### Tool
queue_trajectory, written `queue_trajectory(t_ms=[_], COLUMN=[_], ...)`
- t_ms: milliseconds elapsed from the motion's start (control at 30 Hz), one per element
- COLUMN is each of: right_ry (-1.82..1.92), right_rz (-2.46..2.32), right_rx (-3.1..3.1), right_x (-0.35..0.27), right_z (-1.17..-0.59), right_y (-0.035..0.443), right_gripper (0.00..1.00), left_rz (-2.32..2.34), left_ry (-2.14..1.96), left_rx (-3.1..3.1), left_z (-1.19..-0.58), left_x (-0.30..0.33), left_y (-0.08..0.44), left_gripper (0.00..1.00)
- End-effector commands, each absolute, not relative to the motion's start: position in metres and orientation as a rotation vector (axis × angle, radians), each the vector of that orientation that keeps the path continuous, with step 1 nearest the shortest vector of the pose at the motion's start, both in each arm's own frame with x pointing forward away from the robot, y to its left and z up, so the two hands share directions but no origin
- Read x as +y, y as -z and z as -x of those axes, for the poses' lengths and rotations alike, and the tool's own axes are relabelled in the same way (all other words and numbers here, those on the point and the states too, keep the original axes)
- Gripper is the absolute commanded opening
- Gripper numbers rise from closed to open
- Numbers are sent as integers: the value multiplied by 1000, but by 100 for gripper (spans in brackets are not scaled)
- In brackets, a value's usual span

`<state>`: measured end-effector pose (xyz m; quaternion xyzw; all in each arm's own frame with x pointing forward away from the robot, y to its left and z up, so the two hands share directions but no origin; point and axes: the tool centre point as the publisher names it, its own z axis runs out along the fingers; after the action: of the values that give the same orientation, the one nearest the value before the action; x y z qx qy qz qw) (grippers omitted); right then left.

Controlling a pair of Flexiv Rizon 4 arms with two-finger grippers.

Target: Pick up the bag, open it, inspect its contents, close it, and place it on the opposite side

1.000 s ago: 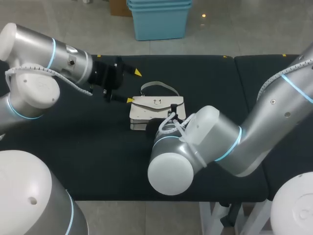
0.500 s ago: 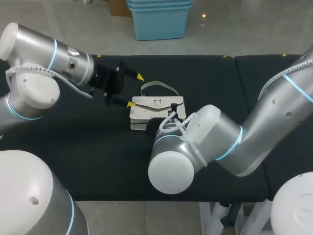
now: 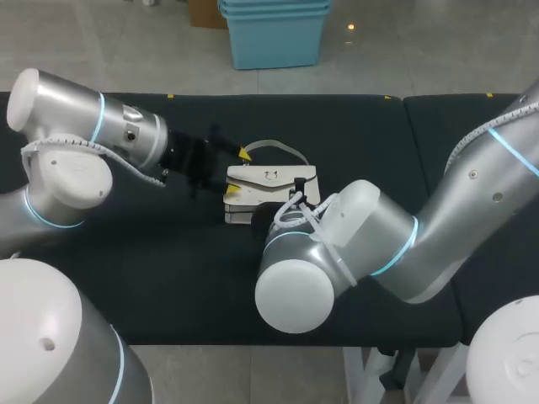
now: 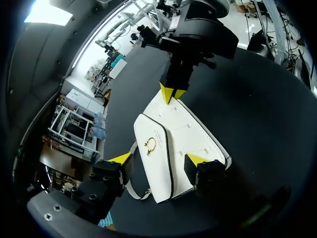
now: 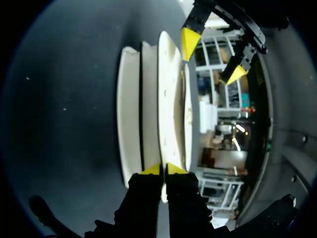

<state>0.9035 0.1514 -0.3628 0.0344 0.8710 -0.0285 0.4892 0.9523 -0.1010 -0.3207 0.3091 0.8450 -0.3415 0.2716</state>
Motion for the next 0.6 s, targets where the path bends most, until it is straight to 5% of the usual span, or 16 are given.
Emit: queue_trajectory(t_ms=[33,600], right_ry=[5,5], right_rz=[-46,-46], right_rx=[2106,2106], right_x=[148,148], right_z=[-903,-903], right_y=[365,365], right_gripper=[0,0], left_rz=[-839,-853], left_ry=[934,843], left_rx=[2278,2226], left_z=[-960,-964], left_x=[-108,-125], left_y=[329,358], left_gripper=[69,39])
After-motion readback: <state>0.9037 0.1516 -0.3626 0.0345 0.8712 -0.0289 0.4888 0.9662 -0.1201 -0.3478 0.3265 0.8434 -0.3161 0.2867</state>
